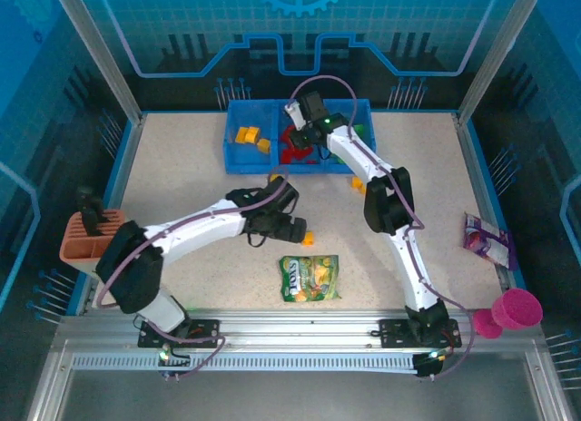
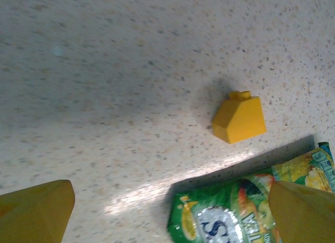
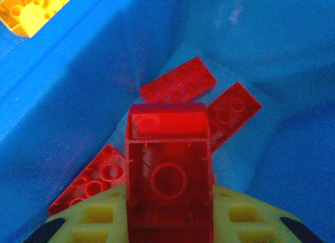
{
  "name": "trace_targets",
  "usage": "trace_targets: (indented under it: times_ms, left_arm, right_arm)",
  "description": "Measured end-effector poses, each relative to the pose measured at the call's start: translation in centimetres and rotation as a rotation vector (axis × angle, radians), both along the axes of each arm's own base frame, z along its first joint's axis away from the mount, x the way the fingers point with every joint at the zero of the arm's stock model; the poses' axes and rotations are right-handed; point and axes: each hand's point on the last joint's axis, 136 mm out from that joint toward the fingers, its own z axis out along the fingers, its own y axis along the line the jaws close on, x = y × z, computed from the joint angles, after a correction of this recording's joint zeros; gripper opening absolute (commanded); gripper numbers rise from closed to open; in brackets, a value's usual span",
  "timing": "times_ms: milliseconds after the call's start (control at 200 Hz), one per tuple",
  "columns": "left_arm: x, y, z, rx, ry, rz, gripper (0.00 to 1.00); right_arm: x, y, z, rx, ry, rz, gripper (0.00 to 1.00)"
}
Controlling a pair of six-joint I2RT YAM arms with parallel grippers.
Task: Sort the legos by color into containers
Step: Place the lego in the container, then pick up the lego from the center of the table.
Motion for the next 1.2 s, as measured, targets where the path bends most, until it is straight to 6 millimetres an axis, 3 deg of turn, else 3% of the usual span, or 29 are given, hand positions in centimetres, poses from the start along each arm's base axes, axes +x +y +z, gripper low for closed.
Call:
trace_targets:
  times_ms: [300,585,721,906,1051,1201]
  left_arm:
    - [0.6,-5.4,-1.8,0.0,0.024,-0.05,0.9]
    - [1.3,-6.9,-4.4,0.044,0.068,-0.047,0.76]
    - [1.1,-6.5,-5.3,0.078,0.086,-0.045,0.65]
    - [0.8,-6.2,-6.6,0.107,0.111,-0.043,0.57]
    - [0.7,-6.1,-7.6,0.123,0.127,-0.043,0.4]
    - [1.1,-5.8,-7.8,0.12,0.136,-0.032,0.25]
  right_arm:
    - [0.3,-0.1,0.4,0.032,0.001,0.011,0.48]
    - [-0.5,0.2,1.1,0.059,0.01,0.043,0.6]
    - [-0.8,0.1,3.6,0.086,-0.021,0.056,0.62]
    - [-2.0,-0.9,8.8,0.122,-0.102,0.055,0.64]
    - [-3.4,-2.2,12.9,0.14,-0.17,0.05,0.66]
    - [-4.9,-4.6,15.3,0.135,-0.213,0.013,0.69]
